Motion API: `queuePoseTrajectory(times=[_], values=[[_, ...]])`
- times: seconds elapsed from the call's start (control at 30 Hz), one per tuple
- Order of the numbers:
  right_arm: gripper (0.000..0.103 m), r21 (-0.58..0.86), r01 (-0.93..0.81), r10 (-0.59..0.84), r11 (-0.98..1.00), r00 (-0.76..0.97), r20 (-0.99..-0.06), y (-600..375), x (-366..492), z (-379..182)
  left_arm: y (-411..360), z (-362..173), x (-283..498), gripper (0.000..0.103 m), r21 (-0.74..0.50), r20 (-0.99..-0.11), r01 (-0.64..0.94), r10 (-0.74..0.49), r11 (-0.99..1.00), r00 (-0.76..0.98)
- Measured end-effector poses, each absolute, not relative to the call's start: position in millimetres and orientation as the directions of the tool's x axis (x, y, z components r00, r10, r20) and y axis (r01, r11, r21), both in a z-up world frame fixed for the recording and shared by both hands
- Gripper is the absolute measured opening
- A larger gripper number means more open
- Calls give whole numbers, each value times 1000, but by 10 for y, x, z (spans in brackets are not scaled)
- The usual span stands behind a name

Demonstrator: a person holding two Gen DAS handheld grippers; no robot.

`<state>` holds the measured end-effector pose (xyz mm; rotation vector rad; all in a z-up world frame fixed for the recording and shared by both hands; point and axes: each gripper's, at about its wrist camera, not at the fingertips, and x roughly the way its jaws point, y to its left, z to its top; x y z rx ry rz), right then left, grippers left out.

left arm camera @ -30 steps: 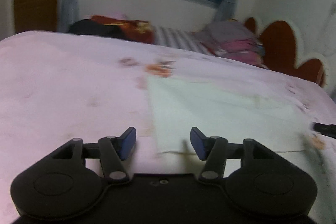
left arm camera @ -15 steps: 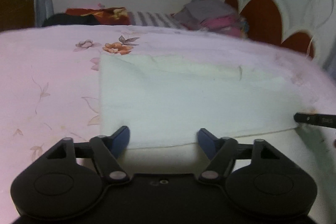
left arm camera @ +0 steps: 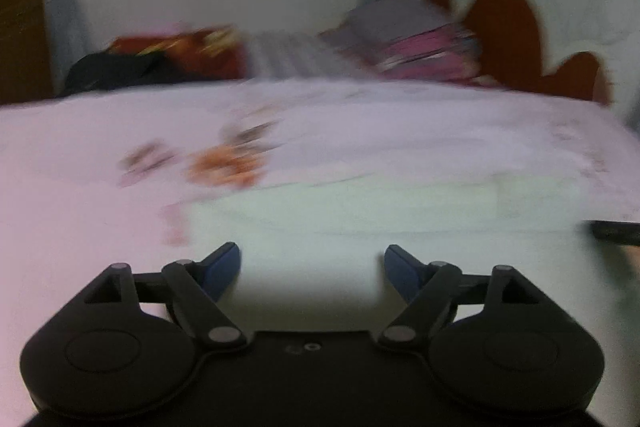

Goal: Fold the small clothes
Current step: 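Grasp the folded edge again with the right gripper, then press the edge onto the folded stack and open the right gripper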

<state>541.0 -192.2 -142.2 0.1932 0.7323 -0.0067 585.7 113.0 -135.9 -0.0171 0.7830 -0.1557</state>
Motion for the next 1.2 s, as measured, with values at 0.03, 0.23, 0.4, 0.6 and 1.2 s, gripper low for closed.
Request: queuePoseTrajectory(times=[0.03, 0.23, 0.4, 0.6, 1.2], values=[[5, 157, 110, 25, 982, 739, -673, -2027, 5437, -1452, 1233, -1394, 5896, 73, -68, -720, 99, -118, 993, 684], [5, 200, 95, 51, 975, 783, -620, -2111, 5344, -1290, 1340, -1220, 5755, 73, -174, -641, 58, -158, 983, 751], [5, 261, -100, 241, 960, 769, -592, -1437, 5461, -1214, 664, -1181, 5742, 89, -116, -625, 223, -246, 968, 741], [5, 260, -203, 327, 944, 689, -647, -952, 5607, -1392, 451, -1466, 5706, 90, -101, -683, 221, -230, 970, 694], [7, 187, -73, 178, 980, 741, -647, -1112, 5080, -1259, 307, -1387, 5017, 88, -27, -677, 280, -224, 960, 701]])
